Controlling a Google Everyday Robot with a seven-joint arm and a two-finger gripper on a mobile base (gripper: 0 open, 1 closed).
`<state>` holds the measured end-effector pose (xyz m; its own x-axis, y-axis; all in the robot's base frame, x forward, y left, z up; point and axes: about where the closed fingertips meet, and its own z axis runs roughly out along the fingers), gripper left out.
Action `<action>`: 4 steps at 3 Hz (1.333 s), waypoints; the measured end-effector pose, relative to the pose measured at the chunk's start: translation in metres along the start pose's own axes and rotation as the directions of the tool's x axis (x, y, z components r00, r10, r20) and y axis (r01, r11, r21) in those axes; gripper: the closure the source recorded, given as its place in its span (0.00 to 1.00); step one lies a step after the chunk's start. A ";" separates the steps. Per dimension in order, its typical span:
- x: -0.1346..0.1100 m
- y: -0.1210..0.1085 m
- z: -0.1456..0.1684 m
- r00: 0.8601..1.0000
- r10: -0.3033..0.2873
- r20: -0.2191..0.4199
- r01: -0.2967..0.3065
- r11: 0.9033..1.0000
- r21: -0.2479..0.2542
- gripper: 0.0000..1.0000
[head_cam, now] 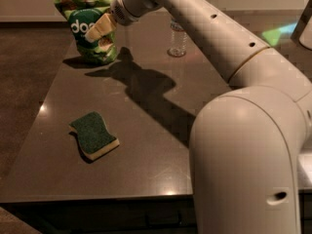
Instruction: Move green rice chip bag near sponge
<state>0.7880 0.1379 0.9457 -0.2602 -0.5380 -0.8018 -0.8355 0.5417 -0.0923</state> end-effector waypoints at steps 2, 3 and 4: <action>-0.008 0.003 0.018 0.997 0.017 0.079 -0.011 0.998 -0.068 0.16; -0.009 0.005 0.019 0.994 0.022 0.109 -0.011 0.995 -0.103 0.40; -0.004 0.008 0.015 0.992 0.029 0.124 -0.011 0.990 -0.142 0.62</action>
Offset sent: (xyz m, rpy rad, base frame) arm 0.0110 0.0181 -0.0005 0.1411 -0.0093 0.0828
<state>0.7896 0.1541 0.9394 -0.2220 -0.4378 -0.8712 -0.8927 0.4506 0.0011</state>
